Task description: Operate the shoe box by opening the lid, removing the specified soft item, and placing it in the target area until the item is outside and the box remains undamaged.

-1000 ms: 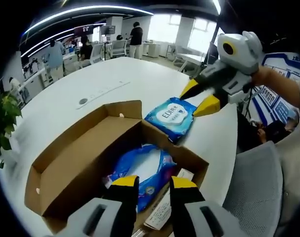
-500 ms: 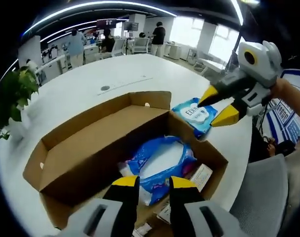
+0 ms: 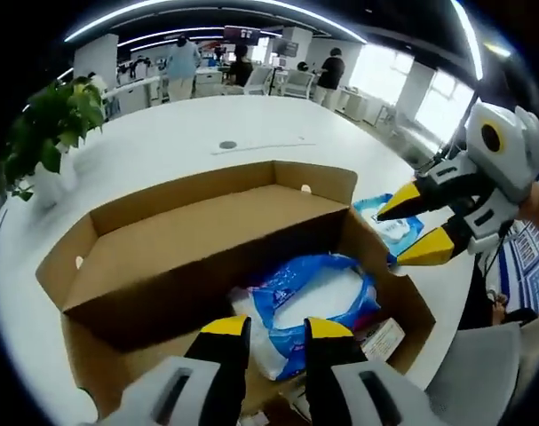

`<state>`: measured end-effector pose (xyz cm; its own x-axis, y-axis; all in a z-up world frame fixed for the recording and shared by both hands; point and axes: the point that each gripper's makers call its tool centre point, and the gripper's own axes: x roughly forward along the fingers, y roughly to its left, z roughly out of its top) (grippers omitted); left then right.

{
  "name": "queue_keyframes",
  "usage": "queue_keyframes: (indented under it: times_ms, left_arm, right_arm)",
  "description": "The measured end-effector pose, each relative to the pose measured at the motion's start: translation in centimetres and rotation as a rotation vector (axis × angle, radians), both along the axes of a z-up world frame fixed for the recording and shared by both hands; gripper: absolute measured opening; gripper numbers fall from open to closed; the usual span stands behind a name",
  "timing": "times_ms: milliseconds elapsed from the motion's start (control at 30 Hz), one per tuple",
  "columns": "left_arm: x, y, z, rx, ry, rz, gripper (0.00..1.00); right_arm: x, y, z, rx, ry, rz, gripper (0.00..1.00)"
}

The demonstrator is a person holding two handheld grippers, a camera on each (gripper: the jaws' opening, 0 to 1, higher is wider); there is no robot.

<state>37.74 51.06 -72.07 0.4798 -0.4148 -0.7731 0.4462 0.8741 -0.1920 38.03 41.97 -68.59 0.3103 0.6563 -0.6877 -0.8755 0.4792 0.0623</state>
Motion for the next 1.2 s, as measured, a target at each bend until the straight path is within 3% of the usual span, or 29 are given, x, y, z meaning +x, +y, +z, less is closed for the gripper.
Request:
queue_keyframes:
  times_ms: [333,600,767,900,1100,1200]
  left_arm:
    - [0.1,0.4,-1.7,0.06,0.033,0.016,0.22]
    - [0.4,-0.2,-1.6,0.042,0.036,0.029,0.22]
    - [0.7,0.0,-2.2,0.077,0.04,0.032,0.22]
    - [0.7,0.7,-2.5,0.133,0.037,0.003,0.13]
    - [0.4,1.0,-2.6,0.107,0.059,0.018,0.02]
    - [0.3,1.4,-2.6,0.099,0.062,0.026,0.0]
  right_arm:
    - [0.5,2.0,-2.0,-0.058,-0.023,0.043,0.23]
    - [0.9,3.1,-3.2,-0.093,-0.039,0.063,0.21]
    - [1.0,3.4,-3.7,-0.104,-0.037,0.068,0.2]
    - [1.4,3.4,-4.2,-0.137,-0.06,0.08,0.17]
    - [1.3,3.6,-5.1,-0.204,-0.094,0.123,0.14]
    - [1.3,3.3,-5.5,-0.256,-0.128,0.152,0.08]
